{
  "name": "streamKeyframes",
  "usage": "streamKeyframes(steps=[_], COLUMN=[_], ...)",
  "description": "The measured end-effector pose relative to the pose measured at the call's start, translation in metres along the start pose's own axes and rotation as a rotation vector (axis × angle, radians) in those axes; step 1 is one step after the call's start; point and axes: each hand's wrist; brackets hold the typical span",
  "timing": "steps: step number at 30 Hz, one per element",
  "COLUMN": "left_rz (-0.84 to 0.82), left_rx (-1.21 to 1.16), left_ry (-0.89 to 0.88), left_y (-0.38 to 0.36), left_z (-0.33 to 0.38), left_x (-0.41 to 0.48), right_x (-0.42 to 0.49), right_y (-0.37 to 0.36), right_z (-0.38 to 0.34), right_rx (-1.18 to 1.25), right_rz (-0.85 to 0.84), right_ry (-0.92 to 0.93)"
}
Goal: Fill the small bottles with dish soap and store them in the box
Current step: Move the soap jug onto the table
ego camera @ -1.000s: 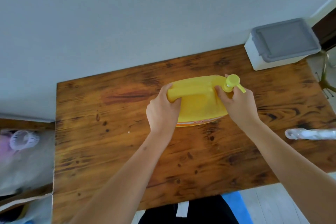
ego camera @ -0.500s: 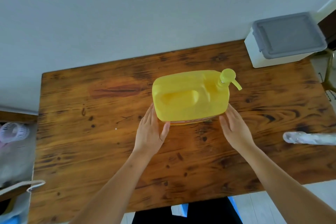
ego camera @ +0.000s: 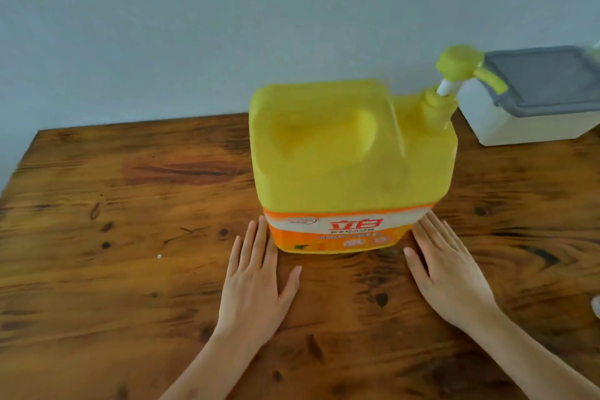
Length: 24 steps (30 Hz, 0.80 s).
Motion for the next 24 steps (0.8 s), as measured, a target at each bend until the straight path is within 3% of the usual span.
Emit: streamKeyframes(steps=[3,8,15,24], left_rz=[0.083,0.049,0.071,0.122], left_rx=[0.026,0.061,0.007,-0.031], left_ry=[-0.006,0.0,0.174,0.176], left_y=[-0.014,-0.017,-0.025,-0.022], left_z=[-0.003,-0.01,0.021,0.027], left_x=[-0.003,0.005,-0.017,-0.03], right_x=[-0.002,0.007,-0.005,-0.031], right_y=[-0.013,-0.022,-0.019,-0.022], right_z=[0.003,0.002,-0.003,-0.008], right_rx=[-0.022,-0.049,-0.044,-0.02], right_rz=[0.061,0.083,0.042,0.097], right_ry=[0.02,0.041,0.064,0.096])
Point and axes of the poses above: each hand's wrist, its own x-axis towards the middle knuckle, its own y-axis out of the back of the hand, z = x × y, and after that the axes turned 15 degrees about -x, right-handed
